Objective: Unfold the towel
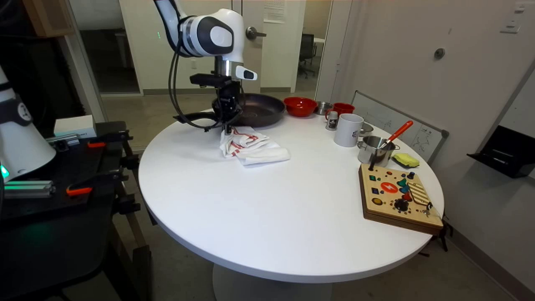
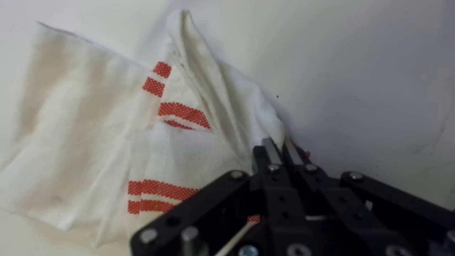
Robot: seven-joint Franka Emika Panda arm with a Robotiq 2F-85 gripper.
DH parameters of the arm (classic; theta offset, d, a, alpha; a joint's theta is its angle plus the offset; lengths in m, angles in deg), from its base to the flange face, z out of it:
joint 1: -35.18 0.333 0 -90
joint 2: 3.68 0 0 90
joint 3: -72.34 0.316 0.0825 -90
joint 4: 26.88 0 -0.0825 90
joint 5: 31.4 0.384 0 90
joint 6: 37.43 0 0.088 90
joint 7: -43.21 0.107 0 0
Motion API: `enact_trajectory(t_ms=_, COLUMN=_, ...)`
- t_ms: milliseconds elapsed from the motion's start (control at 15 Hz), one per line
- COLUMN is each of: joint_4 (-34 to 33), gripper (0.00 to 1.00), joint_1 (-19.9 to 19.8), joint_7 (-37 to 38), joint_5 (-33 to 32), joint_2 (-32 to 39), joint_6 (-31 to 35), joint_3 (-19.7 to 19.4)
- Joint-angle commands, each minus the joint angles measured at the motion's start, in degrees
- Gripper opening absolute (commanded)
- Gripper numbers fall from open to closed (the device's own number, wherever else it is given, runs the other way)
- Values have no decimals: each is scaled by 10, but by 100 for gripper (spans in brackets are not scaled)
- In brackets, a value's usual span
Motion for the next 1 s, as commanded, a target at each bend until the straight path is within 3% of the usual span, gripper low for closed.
enact_trajectory(t_ms=0, joint_4=-7, gripper=4, joint_1=8, joint_7=16, joint_5=-11, joint_2=-5, joint_6=-9, joint_3=-10)
enact_trajectory(t_ms=600, joint_4=-32, gripper=4, joint_1=3, joint_7=52, joint_5=-53, joint_2=-56, joint_6=-112, joint_3=-55)
enact_trajectory(t_ms=933, joint_4=-37, gripper=4, joint_1=17, joint_7=120, joint_5=-121, joint_2=-69, joint_6=-173, joint_3=-66)
